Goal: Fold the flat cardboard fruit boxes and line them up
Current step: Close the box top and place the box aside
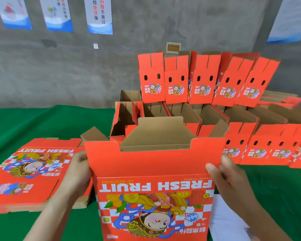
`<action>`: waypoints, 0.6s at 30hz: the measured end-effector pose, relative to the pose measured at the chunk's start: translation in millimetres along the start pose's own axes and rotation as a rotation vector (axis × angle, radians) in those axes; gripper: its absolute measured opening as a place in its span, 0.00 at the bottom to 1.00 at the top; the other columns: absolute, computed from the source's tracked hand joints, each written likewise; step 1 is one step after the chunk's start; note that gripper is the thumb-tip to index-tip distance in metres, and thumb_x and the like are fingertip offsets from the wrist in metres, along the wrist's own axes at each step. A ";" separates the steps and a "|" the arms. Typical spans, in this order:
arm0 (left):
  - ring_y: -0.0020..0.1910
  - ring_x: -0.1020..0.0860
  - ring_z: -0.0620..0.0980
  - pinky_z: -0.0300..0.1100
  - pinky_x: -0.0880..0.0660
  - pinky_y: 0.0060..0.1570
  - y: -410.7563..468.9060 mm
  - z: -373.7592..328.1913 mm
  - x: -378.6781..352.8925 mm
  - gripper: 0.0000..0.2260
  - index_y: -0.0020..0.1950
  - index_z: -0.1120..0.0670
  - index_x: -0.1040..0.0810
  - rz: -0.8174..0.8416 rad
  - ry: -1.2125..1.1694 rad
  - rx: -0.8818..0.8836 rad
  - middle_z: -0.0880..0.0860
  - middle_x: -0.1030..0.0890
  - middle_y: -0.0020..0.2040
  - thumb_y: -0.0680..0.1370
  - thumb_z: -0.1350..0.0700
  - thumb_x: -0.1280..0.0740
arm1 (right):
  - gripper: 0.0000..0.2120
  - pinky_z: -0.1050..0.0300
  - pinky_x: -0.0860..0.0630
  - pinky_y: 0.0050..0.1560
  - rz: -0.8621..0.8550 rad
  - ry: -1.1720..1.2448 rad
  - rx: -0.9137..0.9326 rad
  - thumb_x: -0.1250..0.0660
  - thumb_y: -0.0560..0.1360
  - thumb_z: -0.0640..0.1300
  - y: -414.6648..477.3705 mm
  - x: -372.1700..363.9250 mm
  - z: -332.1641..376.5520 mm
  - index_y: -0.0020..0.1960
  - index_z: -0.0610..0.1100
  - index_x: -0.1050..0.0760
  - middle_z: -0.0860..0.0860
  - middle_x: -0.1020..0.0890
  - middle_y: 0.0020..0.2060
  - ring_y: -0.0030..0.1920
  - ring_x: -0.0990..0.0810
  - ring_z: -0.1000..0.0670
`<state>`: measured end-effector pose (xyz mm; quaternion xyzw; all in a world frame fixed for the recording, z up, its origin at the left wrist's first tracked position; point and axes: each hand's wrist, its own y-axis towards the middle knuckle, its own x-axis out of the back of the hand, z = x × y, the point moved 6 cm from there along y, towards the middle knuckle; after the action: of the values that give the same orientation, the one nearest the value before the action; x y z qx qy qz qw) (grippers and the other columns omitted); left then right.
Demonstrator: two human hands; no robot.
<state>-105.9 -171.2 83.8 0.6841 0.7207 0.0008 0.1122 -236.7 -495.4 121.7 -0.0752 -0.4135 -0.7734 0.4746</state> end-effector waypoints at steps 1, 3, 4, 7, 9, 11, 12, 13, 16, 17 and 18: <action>0.25 0.21 0.44 0.35 0.24 0.26 -6.7 -1.5 -3.5 0.26 0.31 0.50 0.15 -0.035 -0.031 -0.001 0.51 0.18 0.28 0.74 0.75 0.43 | 0.17 0.62 0.45 0.25 -0.033 0.025 -0.023 0.39 0.76 0.47 -3.5 2.5 -1.9 0.33 0.50 0.43 0.52 0.40 0.21 0.23 0.43 0.56; 0.24 0.23 0.44 0.33 0.26 0.25 -20.5 3.2 -7.5 0.25 0.36 0.51 0.15 -0.123 -0.040 -0.024 0.50 0.18 0.28 0.73 0.74 0.45 | 0.23 0.59 0.45 0.27 -0.112 0.053 -0.086 0.39 0.78 0.50 -11.0 8.3 -5.5 0.30 0.48 0.46 0.53 0.40 0.21 0.24 0.42 0.55; 0.24 0.24 0.45 0.33 0.27 0.25 -26.9 7.0 -6.8 0.24 0.41 0.52 0.15 -0.192 -0.056 -0.029 0.49 0.18 0.29 0.73 0.74 0.45 | 0.24 0.60 0.46 0.28 -0.144 0.053 -0.121 0.38 0.78 0.53 -14.6 10.4 -8.7 0.29 0.49 0.47 0.53 0.40 0.21 0.24 0.41 0.55; 0.39 0.19 0.55 0.46 0.22 0.41 -42.5 17.7 -2.3 0.24 0.63 0.51 0.23 -0.381 0.000 -0.029 0.61 0.17 0.49 0.75 0.71 0.47 | 0.27 0.64 0.45 0.27 -0.191 0.158 -0.221 0.35 0.74 0.54 -23.0 11.9 -21.3 0.24 0.49 0.45 0.55 0.39 0.19 0.23 0.41 0.56; 0.48 0.22 0.66 0.59 0.26 0.51 -50.2 18.0 -2.9 0.25 0.70 0.53 0.30 -0.450 0.069 -0.045 0.69 0.24 0.61 0.76 0.69 0.45 | 0.25 0.60 0.41 0.30 -0.172 0.248 -0.304 0.34 0.74 0.51 -24.3 7.7 -36.7 0.24 0.44 0.40 0.55 0.38 0.21 0.25 0.39 0.53; 0.57 0.25 0.70 0.63 0.30 0.59 -55.2 14.4 -7.6 0.26 0.72 0.54 0.32 -0.462 0.130 -0.070 0.69 0.26 0.63 0.74 0.67 0.44 | 0.24 0.57 0.39 0.33 -0.128 0.237 -0.372 0.32 0.75 0.47 -20.9 1.5 -48.7 0.25 0.41 0.35 0.51 0.36 0.21 0.26 0.37 0.51; 0.60 0.26 0.70 0.64 0.31 0.62 -56.9 11.3 -10.1 0.28 0.72 0.55 0.32 -0.448 0.160 -0.073 0.69 0.26 0.63 0.71 0.64 0.44 | 0.23 0.58 0.39 0.32 -0.112 0.210 -0.379 0.32 0.76 0.46 -17.8 -1.0 -51.5 0.24 0.43 0.34 0.55 0.36 0.20 0.24 0.37 0.52; 0.62 0.26 0.68 0.62 0.32 0.64 -57.6 8.4 -12.2 0.29 0.72 0.56 0.32 -0.436 0.205 -0.082 0.68 0.26 0.63 0.69 0.61 0.45 | 0.23 0.58 0.40 0.31 -0.100 0.185 -0.369 0.31 0.75 0.45 -14.4 -2.6 -50.9 0.24 0.44 0.34 0.56 0.35 0.19 0.23 0.38 0.54; 0.68 0.30 0.59 0.55 0.36 0.69 -55.6 1.5 -16.9 0.27 0.73 0.59 0.34 -0.377 0.339 -0.142 0.60 0.30 0.70 0.73 0.66 0.41 | 0.23 0.52 0.31 0.33 -0.093 0.146 -0.322 0.29 0.73 0.43 -5.3 -4.7 -48.8 0.24 0.36 0.32 0.61 0.22 0.41 0.31 0.25 0.58; 0.69 0.31 0.57 0.50 0.37 0.71 -53.9 0.1 -18.0 0.27 0.73 0.60 0.35 -0.361 0.385 -0.153 0.59 0.32 0.71 0.74 0.69 0.40 | 0.21 0.50 0.27 0.39 -0.086 0.127 -0.327 0.29 0.73 0.41 -3.9 -5.3 -49.6 0.26 0.33 0.30 0.59 0.22 0.50 0.39 0.22 0.59; 0.69 0.32 0.56 0.43 0.38 0.69 -52.5 -2.7 -18.6 0.27 0.73 0.61 0.35 -0.348 0.446 -0.180 0.59 0.32 0.71 0.74 0.71 0.40 | 0.19 0.50 0.25 0.44 -0.076 0.103 -0.327 0.30 0.74 0.40 -3.0 -5.8 -49.8 0.29 0.30 0.27 0.58 0.24 0.54 0.46 0.22 0.61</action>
<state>-157.4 -192.6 81.3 0.5206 0.8310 0.1956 0.0099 -222.2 -526.2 84.9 -0.0961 -0.2597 -0.8506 0.4470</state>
